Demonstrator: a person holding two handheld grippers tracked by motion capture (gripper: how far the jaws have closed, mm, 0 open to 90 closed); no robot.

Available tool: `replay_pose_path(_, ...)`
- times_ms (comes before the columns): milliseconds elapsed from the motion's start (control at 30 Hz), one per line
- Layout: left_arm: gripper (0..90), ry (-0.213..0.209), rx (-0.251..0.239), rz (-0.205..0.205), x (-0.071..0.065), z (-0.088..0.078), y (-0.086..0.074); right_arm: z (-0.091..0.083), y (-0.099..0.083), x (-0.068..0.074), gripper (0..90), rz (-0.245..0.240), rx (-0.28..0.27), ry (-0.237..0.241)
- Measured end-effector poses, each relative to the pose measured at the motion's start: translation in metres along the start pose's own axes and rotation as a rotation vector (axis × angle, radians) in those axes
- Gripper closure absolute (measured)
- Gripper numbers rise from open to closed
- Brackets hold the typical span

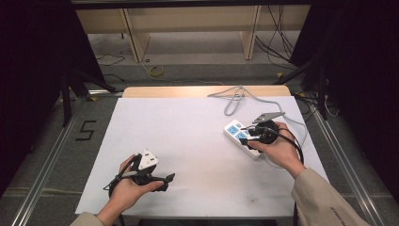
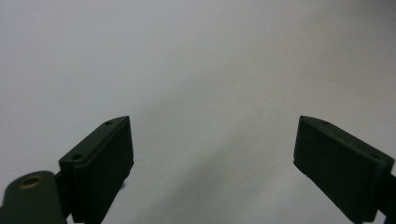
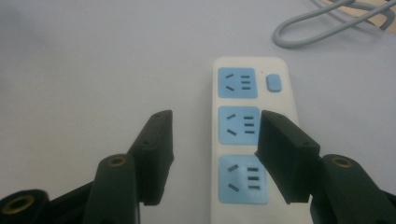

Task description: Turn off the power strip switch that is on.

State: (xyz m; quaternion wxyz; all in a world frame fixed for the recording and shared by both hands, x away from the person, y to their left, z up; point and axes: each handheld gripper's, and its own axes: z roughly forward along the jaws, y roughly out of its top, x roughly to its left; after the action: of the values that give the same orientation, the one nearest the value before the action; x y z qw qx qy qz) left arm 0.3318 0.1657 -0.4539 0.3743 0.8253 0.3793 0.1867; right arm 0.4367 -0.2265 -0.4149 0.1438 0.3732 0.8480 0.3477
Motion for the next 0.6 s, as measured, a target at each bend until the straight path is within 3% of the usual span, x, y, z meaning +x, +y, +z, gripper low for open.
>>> replay_pose_path(600, 11.5, 0.004, -0.003, -0.006, 0.000, 0.000, 0.000, -0.017, -0.023, 0.011, 42.9, 0.030, -0.079, 0.002)
